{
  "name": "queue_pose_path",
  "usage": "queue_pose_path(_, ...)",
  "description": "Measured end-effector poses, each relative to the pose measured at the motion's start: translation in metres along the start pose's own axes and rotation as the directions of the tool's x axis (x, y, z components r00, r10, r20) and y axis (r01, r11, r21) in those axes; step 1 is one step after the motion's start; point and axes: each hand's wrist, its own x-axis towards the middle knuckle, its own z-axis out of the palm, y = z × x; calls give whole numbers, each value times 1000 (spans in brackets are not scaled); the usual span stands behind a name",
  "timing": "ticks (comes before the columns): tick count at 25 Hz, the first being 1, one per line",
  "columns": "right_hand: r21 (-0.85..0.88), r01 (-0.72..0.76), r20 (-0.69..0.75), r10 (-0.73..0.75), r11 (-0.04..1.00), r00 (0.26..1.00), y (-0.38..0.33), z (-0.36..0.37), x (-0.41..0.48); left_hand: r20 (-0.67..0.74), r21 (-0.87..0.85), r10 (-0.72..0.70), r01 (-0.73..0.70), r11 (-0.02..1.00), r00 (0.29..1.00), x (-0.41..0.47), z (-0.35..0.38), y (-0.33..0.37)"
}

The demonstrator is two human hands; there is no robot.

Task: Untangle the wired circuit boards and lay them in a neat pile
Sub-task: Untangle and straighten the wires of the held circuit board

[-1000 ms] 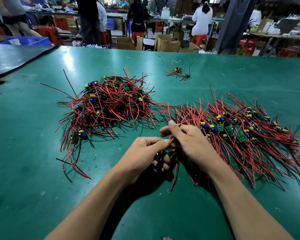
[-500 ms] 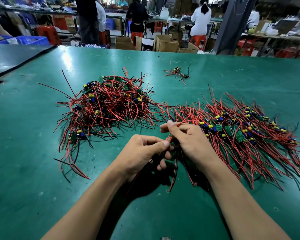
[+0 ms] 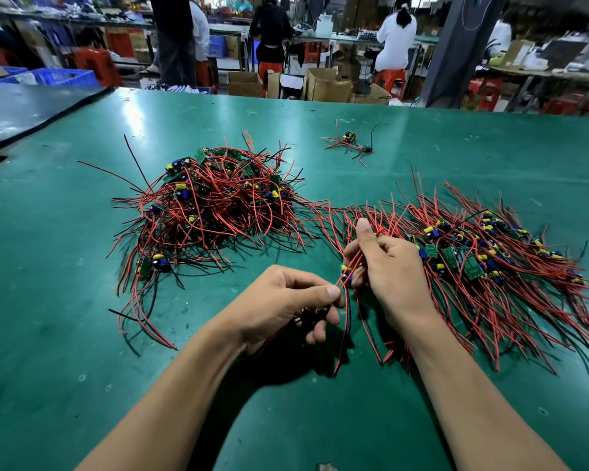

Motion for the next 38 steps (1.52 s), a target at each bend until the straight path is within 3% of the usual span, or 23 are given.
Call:
queue_pose_path(2, 106, -129, 6, 129, 986, 992, -3, 2, 0, 1, -8, -15, 15, 1000, 1000, 0, 0, -2)
queue_pose_path(5, 332, -367, 152, 335, 869, 930, -9, 1, -1, -33, -3, -41, 41, 999, 999, 1, 0, -4)
queue_pose_path(7, 339, -427, 217, 372, 838, 903, -8, -2, -1, -52, 29, -59, 60, 998, 997, 1, 0, -5)
queue_pose_path(9, 310, -421, 227, 364, 852, 903, -8, -3, -1, -77, 35, -67, 70, 997, 995, 1, 0, -5)
queue_pose_path(12, 181, -291, 255, 241, 939, 936, -7, 1, -4, -168, -41, -64, 58, 997, 984, 2, -2, -2)
queue_pose_path(14, 100, -227, 388, 172, 969, 906, -5, 9, -13, -204, -105, -56, 35, 994, 977, 3, -2, -2)
queue_pose_path(16, 121, -256, 477, 169, 959, 863, -3, 18, -21, -193, -134, -57, 31, 990, 980, 3, -3, -3)
queue_pose_path(22, 167, -151, 255, 105, 974, 961, -6, 14, -12, -90, -75, -52, 45, 996, 995, 1, -8, 2)
queue_pose_path(27, 222, -98, 46, 90, 970, 995, -2, 2, -2, -3, -17, -59, 59, 998, 998, -1, -8, 3)
queue_pose_path(32, -150, 41, -56, -50, 988, 997, -2, -8, -1, 38, 7, -88, 88, 996, 995, -4, -13, 6)
queue_pose_path(34, -203, 56, -50, -68, 978, 996, -4, -10, -1, 18, 6, -104, 104, 995, 994, -4, -15, 6)
queue_pose_path(36, -90, -35, -23, 33, 995, 999, -6, -9, 1, -5, 7, -110, 110, 994, 994, -4, -15, 5)
queue_pose_path(38, 133, -250, 39, 247, 959, 968, -9, -7, 2, -17, 8, -111, 111, 994, 994, -4, -16, 4)
